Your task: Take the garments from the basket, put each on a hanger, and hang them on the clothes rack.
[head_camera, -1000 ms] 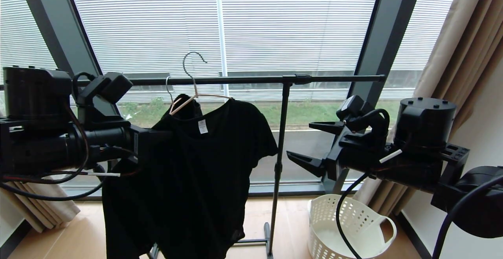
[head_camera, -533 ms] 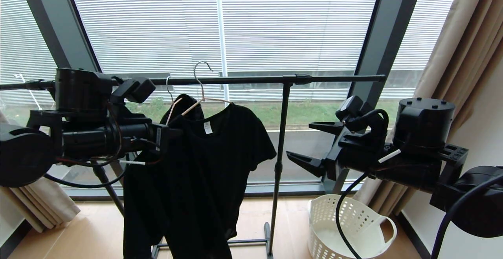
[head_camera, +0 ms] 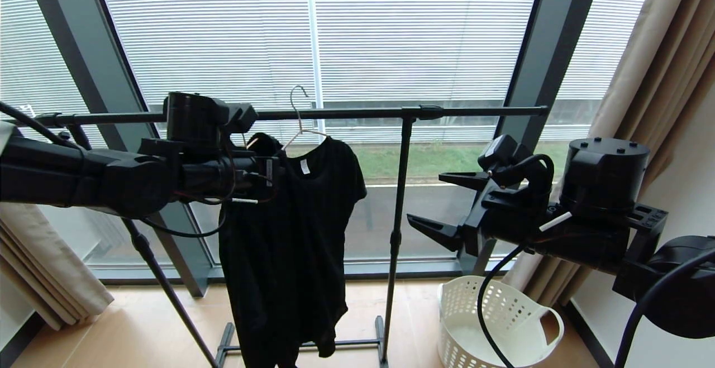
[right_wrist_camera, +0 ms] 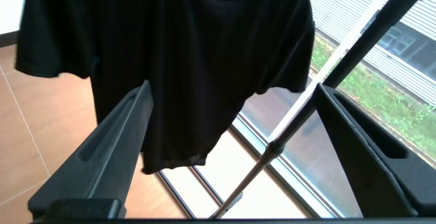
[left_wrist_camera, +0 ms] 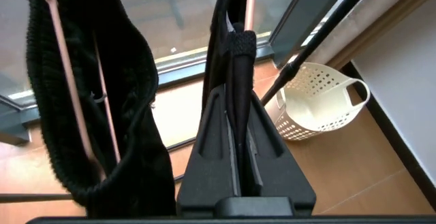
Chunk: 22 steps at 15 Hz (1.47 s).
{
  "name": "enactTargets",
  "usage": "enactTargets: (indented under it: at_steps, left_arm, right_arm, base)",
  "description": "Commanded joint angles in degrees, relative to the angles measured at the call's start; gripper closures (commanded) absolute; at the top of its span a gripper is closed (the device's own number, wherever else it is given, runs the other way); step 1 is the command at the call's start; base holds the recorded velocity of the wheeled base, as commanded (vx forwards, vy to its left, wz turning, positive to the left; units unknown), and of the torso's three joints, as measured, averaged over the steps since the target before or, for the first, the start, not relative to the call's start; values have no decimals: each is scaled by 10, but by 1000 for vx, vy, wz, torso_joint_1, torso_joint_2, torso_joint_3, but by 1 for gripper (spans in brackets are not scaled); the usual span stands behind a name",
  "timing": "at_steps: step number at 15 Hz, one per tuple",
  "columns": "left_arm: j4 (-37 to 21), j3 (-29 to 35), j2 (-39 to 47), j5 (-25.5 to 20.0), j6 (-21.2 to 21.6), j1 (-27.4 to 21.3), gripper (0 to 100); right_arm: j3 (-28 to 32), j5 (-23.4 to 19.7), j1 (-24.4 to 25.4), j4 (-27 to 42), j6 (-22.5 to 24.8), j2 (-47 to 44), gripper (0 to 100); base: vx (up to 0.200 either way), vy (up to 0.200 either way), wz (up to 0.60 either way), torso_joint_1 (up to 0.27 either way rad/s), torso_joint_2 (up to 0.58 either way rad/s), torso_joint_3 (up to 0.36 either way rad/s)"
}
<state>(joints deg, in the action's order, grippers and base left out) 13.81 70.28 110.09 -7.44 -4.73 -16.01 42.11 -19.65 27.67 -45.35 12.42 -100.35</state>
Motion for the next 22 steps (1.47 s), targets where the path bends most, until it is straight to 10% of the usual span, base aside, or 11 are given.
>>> enactTargets:
  at_steps: [1,17,18,22]
  left_arm:
    - [1,24,37,4,-3,-11,100]
    - [1,37,64,24,-12,-19,100]
    - [1,35,64,24,-12,-19,0]
    - [-1,21,43,24,-26,-21,0]
  right_arm:
    - [0,0,0,0,1,0,0]
    - [-2,0,0,-2,3,-5,0]
    - [-2,0,0,-2,3,-5,0]
    - [-3,0,1,-2,3,-5,0]
  base:
    - [0,0,0,0,0,0]
    - [0,0,0,0,0,0]
    - [0,0,0,0,0,0]
    - [0,0,0,0,0,0]
